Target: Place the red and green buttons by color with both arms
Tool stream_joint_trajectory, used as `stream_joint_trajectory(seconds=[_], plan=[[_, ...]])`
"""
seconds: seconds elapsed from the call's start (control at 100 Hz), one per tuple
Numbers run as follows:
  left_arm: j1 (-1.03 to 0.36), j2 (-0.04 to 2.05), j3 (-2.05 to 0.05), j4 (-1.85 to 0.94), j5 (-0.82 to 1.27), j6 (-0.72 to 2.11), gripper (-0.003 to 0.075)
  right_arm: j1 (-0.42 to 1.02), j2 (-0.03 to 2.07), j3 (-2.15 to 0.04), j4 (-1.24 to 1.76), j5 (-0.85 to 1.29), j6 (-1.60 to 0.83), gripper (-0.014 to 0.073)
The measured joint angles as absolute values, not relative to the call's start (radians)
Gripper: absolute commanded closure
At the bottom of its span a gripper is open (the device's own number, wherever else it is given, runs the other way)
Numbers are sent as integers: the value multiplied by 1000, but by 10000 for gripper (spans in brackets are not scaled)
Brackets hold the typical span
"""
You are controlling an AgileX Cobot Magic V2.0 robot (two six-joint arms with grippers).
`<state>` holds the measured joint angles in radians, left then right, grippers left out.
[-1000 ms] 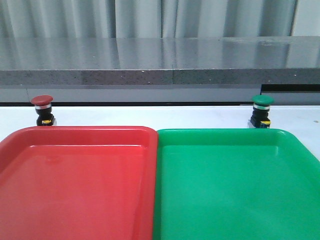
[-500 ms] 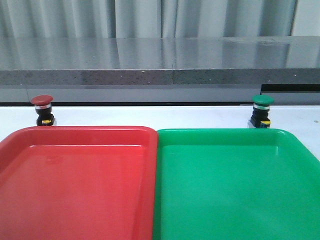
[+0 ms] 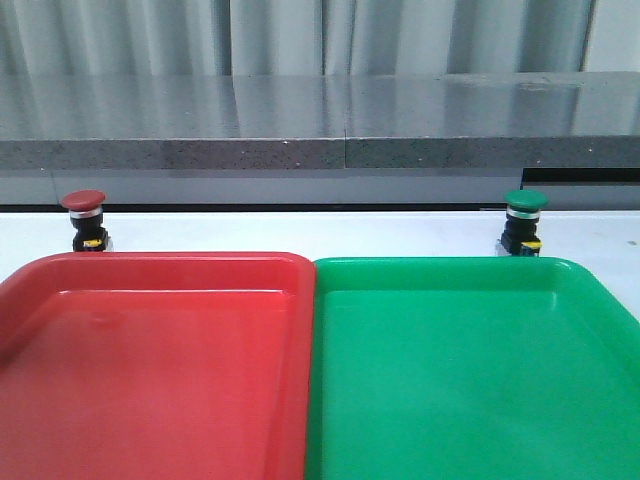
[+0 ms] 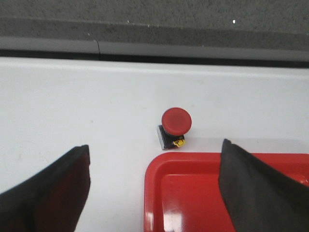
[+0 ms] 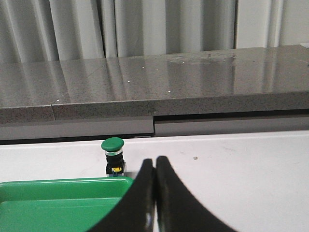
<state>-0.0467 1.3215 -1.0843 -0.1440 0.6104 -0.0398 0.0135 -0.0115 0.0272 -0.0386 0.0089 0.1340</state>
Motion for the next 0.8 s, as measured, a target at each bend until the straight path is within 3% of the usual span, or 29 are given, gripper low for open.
stream_joint_trajectory(seconds=[0.24, 0.8], plan=[[-64, 1514, -1266, -168, 760, -40, 213, 13, -12, 27, -39, 9, 134, 657], [-125, 1813, -1454, -188, 780, -40, 230, 13, -12, 27, -39, 9, 134, 657]])
